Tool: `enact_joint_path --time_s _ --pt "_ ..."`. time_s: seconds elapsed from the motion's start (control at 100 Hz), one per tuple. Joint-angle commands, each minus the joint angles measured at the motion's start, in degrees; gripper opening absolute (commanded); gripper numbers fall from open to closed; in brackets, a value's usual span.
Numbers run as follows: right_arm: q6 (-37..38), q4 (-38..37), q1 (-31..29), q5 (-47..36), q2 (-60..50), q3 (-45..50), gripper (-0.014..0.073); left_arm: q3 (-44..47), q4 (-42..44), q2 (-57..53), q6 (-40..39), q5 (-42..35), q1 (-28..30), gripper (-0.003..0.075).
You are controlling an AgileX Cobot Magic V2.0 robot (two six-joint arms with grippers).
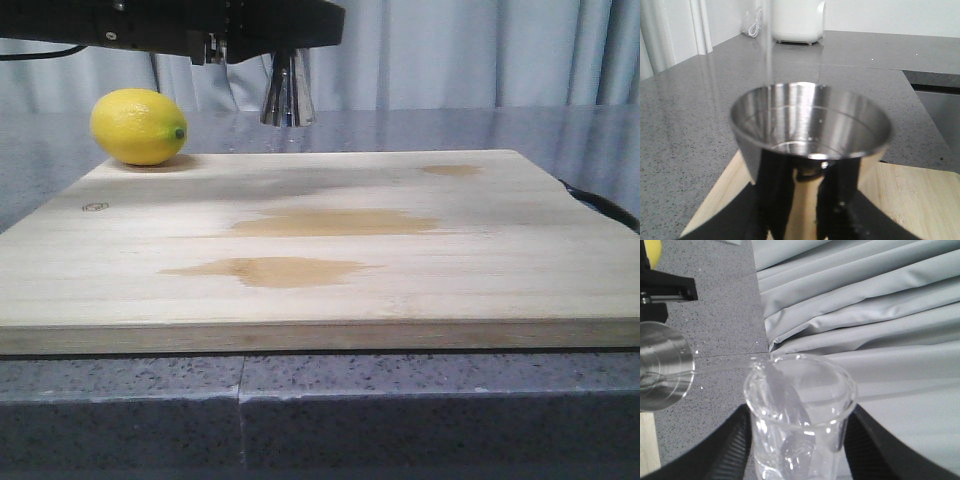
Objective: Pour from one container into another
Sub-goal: 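Tilt the beaker with the right gripper, pouring liquid into the held jigger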
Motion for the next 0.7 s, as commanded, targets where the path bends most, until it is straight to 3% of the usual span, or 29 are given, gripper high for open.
enact_joint_path --time_s 0.0,0.69 --pt "-0.35 -3.01 -0.08 -3.14 -1.76 -2.27 0.031 -1.75 -5.21 -3.27 -0.39 5.57 -0.52 0.0199" --pt "-0.35 -5.32 -0.08 -3.64 -1.76 -2.27 0.031 -1.75 -5.21 -3.27 -0.39 5.57 -0.52 0.0199"
